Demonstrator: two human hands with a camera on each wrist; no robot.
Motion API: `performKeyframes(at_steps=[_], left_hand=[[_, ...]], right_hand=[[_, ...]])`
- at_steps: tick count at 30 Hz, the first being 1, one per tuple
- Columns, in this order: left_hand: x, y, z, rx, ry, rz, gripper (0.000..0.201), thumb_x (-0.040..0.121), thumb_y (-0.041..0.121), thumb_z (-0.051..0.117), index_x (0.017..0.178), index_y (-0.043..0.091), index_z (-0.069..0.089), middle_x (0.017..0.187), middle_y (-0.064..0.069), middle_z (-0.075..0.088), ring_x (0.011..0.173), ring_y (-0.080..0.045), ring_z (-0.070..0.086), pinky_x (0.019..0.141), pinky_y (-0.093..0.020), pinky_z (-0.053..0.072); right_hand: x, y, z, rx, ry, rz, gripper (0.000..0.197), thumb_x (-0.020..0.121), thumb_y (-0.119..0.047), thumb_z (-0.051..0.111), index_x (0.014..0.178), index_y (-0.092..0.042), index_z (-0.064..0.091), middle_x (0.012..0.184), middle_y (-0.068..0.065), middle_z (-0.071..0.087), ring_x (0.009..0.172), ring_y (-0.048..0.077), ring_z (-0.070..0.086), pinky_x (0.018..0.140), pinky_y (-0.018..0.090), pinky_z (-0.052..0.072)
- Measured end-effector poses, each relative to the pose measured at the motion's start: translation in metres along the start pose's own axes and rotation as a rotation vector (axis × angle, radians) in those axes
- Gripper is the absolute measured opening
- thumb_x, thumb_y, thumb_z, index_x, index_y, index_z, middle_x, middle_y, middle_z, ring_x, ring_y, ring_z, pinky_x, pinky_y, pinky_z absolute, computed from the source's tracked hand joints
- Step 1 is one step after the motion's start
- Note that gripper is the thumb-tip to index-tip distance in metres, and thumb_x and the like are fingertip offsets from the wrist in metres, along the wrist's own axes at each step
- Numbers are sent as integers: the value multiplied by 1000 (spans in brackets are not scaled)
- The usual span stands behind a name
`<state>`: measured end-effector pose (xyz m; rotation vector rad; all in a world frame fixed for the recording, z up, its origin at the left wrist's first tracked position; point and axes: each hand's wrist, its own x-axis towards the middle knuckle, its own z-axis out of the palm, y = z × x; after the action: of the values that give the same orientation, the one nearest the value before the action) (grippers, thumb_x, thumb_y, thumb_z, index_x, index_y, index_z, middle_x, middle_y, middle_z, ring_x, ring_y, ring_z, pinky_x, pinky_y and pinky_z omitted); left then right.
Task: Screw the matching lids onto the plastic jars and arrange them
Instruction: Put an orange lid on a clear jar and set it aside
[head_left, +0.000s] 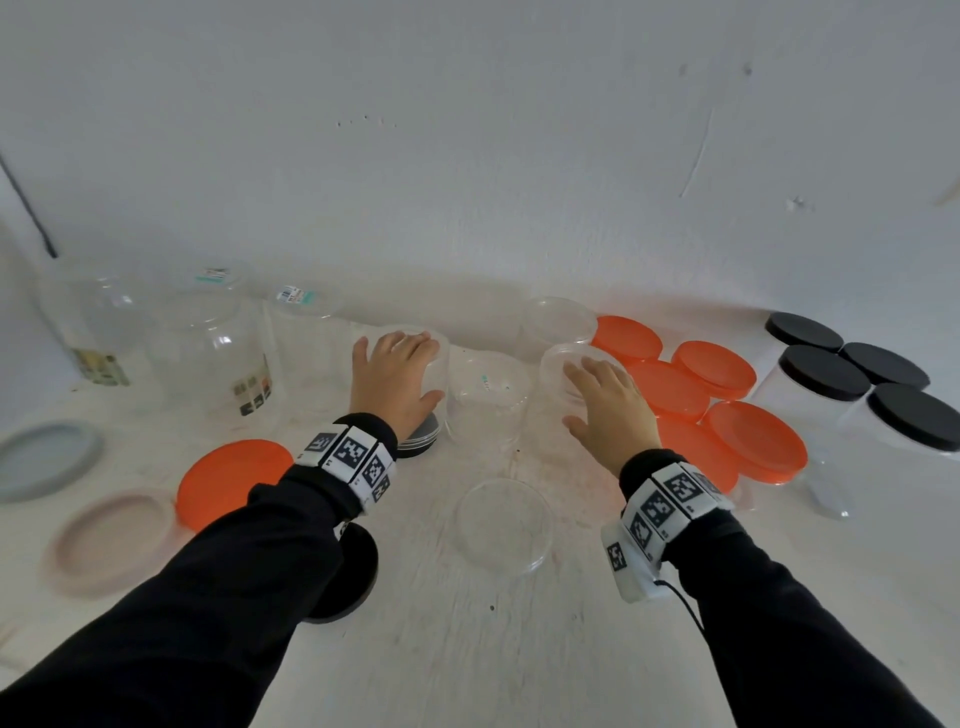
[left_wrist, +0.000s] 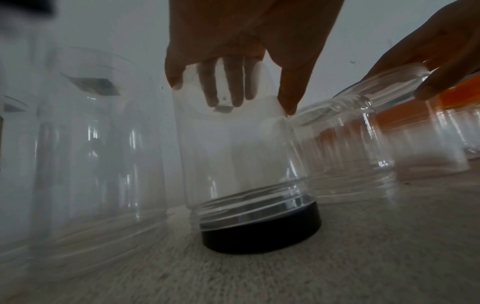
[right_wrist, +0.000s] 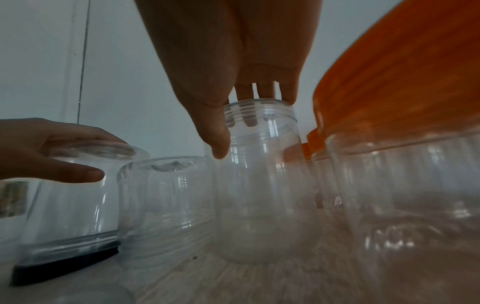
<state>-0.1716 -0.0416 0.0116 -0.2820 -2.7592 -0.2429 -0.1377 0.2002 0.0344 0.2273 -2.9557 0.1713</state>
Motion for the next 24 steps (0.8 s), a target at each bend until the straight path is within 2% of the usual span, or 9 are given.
performKeyframes(at_steps=[8, 16, 21, 23, 24], left_hand=[[0, -1, 1, -10, 9, 3, 53, 85, 35, 60, 133, 20, 43, 146, 4, 36, 134, -22, 29, 110, -48, 12], [0, -1, 1, -10, 0, 1, 55, 85, 36, 60, 134, 20, 42, 147, 4, 34, 135, -22, 27, 111, -48, 10], [-2, -1, -3, -90, 27, -16, 55, 86, 37, 59, 135, 18, 42, 147, 0, 35, 136, -22, 26, 112, -51, 7], [-6, 2, -6, -141, 106, 33, 49, 85, 34, 59, 128, 13, 50, 140, -5, 44, 132, -27, 33, 109, -56, 14], [-9, 6, -8, -173, 163, 82, 44, 84, 35, 57, 121, 10, 56, 132, -8, 51, 125, -29, 40, 105, -58, 23]], right_hand=[[24, 7, 8, 76, -3, 27, 64, 89, -18, 59, 145, -18, 28, 153, 6, 23, 142, 24, 15, 117, 40, 11], [39, 13, 11, 114, 3, 17, 64, 88, -17, 61, 145, -19, 30, 154, 5, 23, 143, 23, 14, 116, 39, 7], [42, 16, 12, 125, 6, 22, 64, 88, -18, 61, 144, -20, 31, 153, 4, 23, 142, 24, 15, 116, 39, 9], [42, 17, 13, 132, 14, 18, 64, 87, -17, 62, 144, -20, 32, 153, 5, 24, 142, 24, 16, 117, 40, 10], [42, 17, 14, 132, 16, 17, 64, 87, -17, 62, 144, -19, 32, 153, 5, 25, 142, 24, 16, 117, 40, 11]])
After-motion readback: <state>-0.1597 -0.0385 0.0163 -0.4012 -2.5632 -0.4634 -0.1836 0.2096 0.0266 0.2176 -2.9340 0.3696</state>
